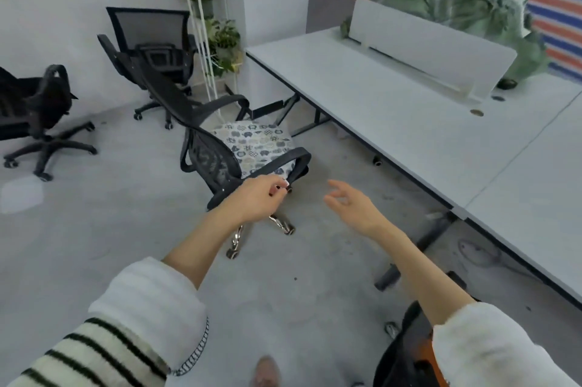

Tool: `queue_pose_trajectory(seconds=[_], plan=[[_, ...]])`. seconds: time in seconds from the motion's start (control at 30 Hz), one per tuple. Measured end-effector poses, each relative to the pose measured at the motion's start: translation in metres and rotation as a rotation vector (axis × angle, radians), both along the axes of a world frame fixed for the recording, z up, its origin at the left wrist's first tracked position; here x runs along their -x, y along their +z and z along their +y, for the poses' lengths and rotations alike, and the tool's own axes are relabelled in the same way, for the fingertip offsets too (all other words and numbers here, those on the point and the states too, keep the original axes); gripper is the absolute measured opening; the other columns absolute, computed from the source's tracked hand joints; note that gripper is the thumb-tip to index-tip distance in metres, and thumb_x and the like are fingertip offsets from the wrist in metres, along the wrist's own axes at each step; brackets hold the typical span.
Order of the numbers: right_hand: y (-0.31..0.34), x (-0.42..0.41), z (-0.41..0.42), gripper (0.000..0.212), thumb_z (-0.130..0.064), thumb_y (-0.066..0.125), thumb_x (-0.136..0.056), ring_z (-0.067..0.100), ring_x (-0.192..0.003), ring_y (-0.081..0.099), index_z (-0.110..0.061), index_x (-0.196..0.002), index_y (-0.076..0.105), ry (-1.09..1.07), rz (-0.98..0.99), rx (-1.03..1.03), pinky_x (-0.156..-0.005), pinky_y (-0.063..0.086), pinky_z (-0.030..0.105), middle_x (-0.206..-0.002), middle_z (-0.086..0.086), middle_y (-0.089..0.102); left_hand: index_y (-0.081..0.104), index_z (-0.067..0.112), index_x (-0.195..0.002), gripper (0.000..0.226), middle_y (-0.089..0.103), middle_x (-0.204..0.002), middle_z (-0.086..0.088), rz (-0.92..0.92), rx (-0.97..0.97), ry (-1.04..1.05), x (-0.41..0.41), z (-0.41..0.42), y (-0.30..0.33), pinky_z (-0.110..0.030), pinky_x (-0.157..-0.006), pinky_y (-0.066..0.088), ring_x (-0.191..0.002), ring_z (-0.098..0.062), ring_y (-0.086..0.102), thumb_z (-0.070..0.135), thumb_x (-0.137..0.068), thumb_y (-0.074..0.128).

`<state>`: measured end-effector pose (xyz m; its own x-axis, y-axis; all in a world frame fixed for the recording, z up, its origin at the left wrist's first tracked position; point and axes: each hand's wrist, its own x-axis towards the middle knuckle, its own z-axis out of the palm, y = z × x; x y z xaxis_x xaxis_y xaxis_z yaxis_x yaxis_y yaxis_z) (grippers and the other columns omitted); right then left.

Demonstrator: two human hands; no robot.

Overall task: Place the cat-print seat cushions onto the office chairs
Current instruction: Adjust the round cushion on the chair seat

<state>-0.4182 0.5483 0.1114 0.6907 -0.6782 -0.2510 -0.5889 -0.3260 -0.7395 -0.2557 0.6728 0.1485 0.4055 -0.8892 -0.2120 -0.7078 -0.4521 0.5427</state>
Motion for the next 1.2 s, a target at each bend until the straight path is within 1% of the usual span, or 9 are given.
queue_pose_trajectory(seconds=[0.17, 0.3, 0.43, 0.57, 0.7, 0.83, 1.0, 1.1, 1.2], plan=[[0.004, -0.093, -0.052, 0.047, -0.028, 0.048, -0.097, 0.021, -0.122, 0.051, -0.019, -0.142, 0.037, -0.005, -0.002, -0.036, -0.098, 0.038, 0.028, -0.13, 0.003, 0.056, 0.053, 0.02, -0.129, 0.035, 0.059, -0.128, -0.004, -0.016, -0.016, 0.035, -0.092, -0.044, 0.014, -0.026, -0.091, 0.042, -0.114, -0.021, 0.056, 0.028, -0.098, 0.042], [0.012, -0.156, -0.092, 0.049, -0.032, 0.044, -0.098, 0.02, -0.122, 0.051, -0.021, -0.144, 0.031, 0.038, -0.002, -0.066, -0.095, 0.041, 0.028, -0.133, 0.0, 0.054, 0.051, 0.019, -0.131, 0.036, 0.057, -0.13, -0.003, -0.036, -0.003, -0.008, -0.153, -0.088, 0.019, -0.032, -0.098, 0.043, -0.116, -0.02, 0.054, 0.03, -0.098, 0.041], [0.007, -0.214, -0.138, 0.049, -0.032, 0.043, -0.099, 0.019, -0.123, 0.05, -0.02, -0.145, 0.031, 0.024, 0.004, -0.06, -0.097, 0.039, 0.027, -0.135, 0.001, 0.053, 0.048, 0.02, -0.133, 0.038, 0.056, -0.131, -0.002, 0.03, -0.052, -0.058, -0.223, -0.144, 0.016, -0.027, -0.088, 0.045, -0.116, -0.018, 0.054, 0.033, -0.099, 0.04], [-0.012, -0.271, -0.187, 0.048, -0.033, 0.043, -0.098, 0.018, -0.11, 0.054, -0.019, -0.143, 0.033, -0.012, 0.02, -0.078, -0.099, 0.042, 0.033, -0.135, 0.003, 0.053, 0.046, 0.019, -0.135, 0.039, 0.053, -0.134, -0.005, 0.029, -0.117, -0.037, -0.298, -0.193, 0.0, -0.031, -0.093, 0.045, -0.116, -0.02, 0.054, 0.033, -0.099, 0.039], [-0.038, -0.319, -0.233, 0.048, -0.034, 0.044, -0.098, 0.023, -0.114, 0.057, -0.016, -0.142, 0.035, -0.097, 0.04, -0.182, -0.093, 0.049, 0.035, -0.137, 0.008, 0.051, 0.048, 0.017, -0.133, 0.038, 0.052, -0.135, -0.008, 0.08, -0.206, 0.004, -0.36, -0.235, -0.031, -0.029, -0.084, 0.046, -0.11, -0.021, 0.057, 0.032, -0.099, 0.039], [-0.072, -0.35, -0.271, 0.048, -0.035, 0.044, -0.098, 0.025, -0.117, 0.055, -0.015, -0.141, 0.037, -0.121, 0.12, -0.231, -0.099, 0.047, 0.041, -0.137, 0.01, 0.051, 0.045, 0.014, -0.136, 0.041, 0.042, -0.145, -0.006, 0.111, -0.351, 0.033, -0.399, -0.264, -0.081, -0.034, -0.103, 0.039, -0.125, -0.025, 0.048, 0.031, -0.099, 0.038], [-0.133, -0.399, -0.326, 0.045, -0.028, 0.042, -0.1, 0.027, -0.121, 0.052, -0.01, -0.141, 0.037, -0.026, 0.246, -0.267, -0.092, 0.041, 0.029, -0.138, 0.012, 0.05, 0.037, 0.011, -0.141, 0.044, 0.037, -0.147, -0.007, 0.229, -0.451, 0.188, -0.422, -0.295, -0.164, -0.027, -0.097, 0.038, -0.127, -0.024, 0.045, 0.028, -0.1, 0.038], [-0.168, -0.424, -0.357, 0.045, -0.027, 0.043, -0.099, 0.026, -0.123, 0.05, -0.01, -0.14, 0.039, -0.044, 0.299, -0.328, -0.09, 0.041, 0.025, -0.139, 0.011, 0.049, 0.037, 0.009, -0.142, 0.046, 0.035, -0.148, -0.01, 0.279, -0.446, 0.322, -0.425, -0.312, -0.204, -0.026, -0.102, 0.033, -0.132, -0.024, 0.039, 0.027, -0.1, 0.039], [-0.203, -0.438, -0.383, 0.046, -0.028, 0.042, -0.1, 0.027, -0.124, 0.05, -0.01, -0.142, 0.034, -0.03, 0.379, -0.323, -0.092, 0.04, 0.028, -0.139, 0.011, 0.049, 0.037, 0.006, -0.142, 0.046, 0.038, -0.147, -0.012, 0.316, -0.438, 0.433, -0.429, -0.321, -0.235, -0.028, -0.105, 0.031, -0.132, -0.026, 0.039, 0.022, -0.099, 0.041]])
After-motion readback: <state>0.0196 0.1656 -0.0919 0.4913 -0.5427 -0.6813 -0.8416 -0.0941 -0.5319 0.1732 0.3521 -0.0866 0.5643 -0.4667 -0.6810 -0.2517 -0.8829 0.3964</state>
